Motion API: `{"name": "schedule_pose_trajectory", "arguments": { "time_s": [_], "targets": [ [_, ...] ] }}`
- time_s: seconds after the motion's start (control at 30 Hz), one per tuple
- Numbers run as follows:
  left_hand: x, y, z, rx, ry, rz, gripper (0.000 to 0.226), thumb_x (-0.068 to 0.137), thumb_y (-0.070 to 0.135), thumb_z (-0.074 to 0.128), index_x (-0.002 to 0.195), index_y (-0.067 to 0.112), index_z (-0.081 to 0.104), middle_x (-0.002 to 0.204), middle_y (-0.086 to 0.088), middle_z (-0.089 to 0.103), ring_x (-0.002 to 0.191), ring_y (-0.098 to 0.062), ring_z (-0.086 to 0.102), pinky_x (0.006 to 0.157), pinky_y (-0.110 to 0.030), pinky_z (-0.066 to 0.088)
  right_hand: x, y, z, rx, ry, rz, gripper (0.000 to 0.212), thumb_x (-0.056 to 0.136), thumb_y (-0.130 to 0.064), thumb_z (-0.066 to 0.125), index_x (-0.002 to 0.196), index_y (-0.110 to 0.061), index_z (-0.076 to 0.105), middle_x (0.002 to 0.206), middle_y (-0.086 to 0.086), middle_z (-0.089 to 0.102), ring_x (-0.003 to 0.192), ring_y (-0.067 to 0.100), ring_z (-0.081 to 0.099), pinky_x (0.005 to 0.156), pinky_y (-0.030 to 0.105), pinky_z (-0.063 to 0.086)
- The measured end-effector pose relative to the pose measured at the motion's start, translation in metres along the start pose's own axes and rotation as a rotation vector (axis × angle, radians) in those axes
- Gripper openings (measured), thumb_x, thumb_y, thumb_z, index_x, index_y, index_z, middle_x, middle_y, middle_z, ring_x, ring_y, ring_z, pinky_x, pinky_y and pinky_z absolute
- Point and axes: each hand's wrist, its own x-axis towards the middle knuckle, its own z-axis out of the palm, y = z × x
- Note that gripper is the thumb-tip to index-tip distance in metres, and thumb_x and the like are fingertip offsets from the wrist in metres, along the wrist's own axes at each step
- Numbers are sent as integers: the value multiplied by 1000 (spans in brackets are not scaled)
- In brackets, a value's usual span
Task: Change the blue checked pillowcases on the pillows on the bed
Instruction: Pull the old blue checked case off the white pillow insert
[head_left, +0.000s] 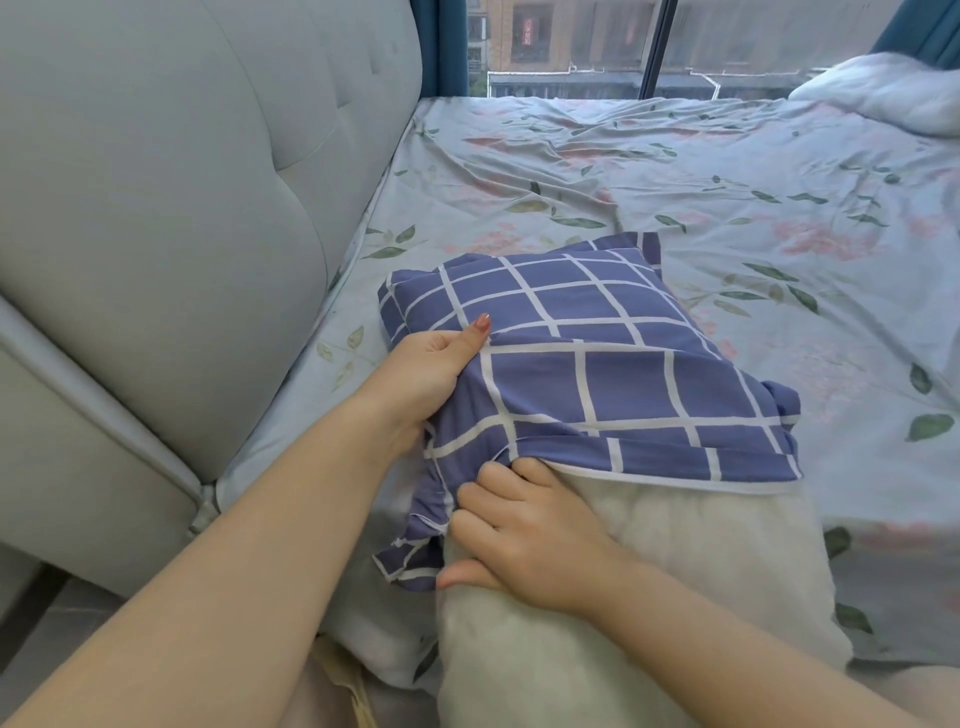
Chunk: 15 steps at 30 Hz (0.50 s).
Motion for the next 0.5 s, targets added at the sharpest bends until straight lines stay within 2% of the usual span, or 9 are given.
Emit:
{"name": "schedule_pose_trajectory", "arguments": {
  "time_s": [0.03, 0.07, 0.13, 0.2, 0.3, 0.4, 0.5],
  "targets": [
    [0, -2, -1, 5, -4, 16, 68, 92, 58, 55, 97, -8, 66, 95, -24, 72, 77, -23, 62, 75, -33, 49, 2, 0, 3, 3, 15, 9, 52, 99, -54, 41, 66, -15, 50, 67, 0, 50, 67, 21, 43, 63, 32, 30],
    [0, -4, -1, 13, 3, 30, 69, 93, 58, 55, 90, -11, 61, 86, -29, 66, 73, -24, 55, 70, -32, 44, 4, -1, 4, 17, 25, 30, 53, 101, -51, 41, 63, -15, 51, 63, 0, 50, 64, 21, 44, 61, 32, 31],
    [-1, -5, 0, 55, 37, 72, 61, 95, 53, 55, 67, -1, 46, 65, -16, 43, 62, -22, 37, 56, -29, 30, 10, -3, 0, 69, 7, 94, 54, 103, -45, 40, 59, -16, 51, 57, -1, 50, 61, 22, 45, 60, 32, 33],
    [1, -7, 2, 133, 66, 129, 57, 98, 48, 53, 59, 12, 31, 57, -7, 27, 55, -19, 27, 50, -28, 21, 15, -3, -10, 160, -52, 170, 55, 105, -41, 34, 58, -18, 50, 55, -2, 50, 59, 20, 44, 59, 32, 33],
    [10, -10, 1, 283, 140, 216, 57, 100, 41, 52, 55, 22, 23, 46, 7, 22, 46, -11, 22, 51, -31, 21, 19, -4, -28, 406, -125, 308, 53, 105, -41, 28, 57, -21, 42, 51, -4, 43, 54, 16, 38, 56, 32, 34],
    [28, -14, -7, 354, 267, 218, 57, 101, 40, 50, 54, 21, 24, 48, 6, 28, 48, -13, 28, 56, -33, 25, 16, -10, -43, 681, -265, 493, 50, 102, -46, 34, 57, -26, 27, 49, -9, 28, 47, 11, 30, 52, 29, 29],
    [41, -19, -9, 382, 327, 208, 57, 101, 40, 49, 53, 19, 27, 50, 3, 33, 51, -17, 32, 58, -34, 27, 16, -7, -54, 934, -419, 727, 58, 100, -49, 40, 55, -19, 22, 50, -5, 21, 47, 11, 21, 52, 30, 23]
  ]
}}
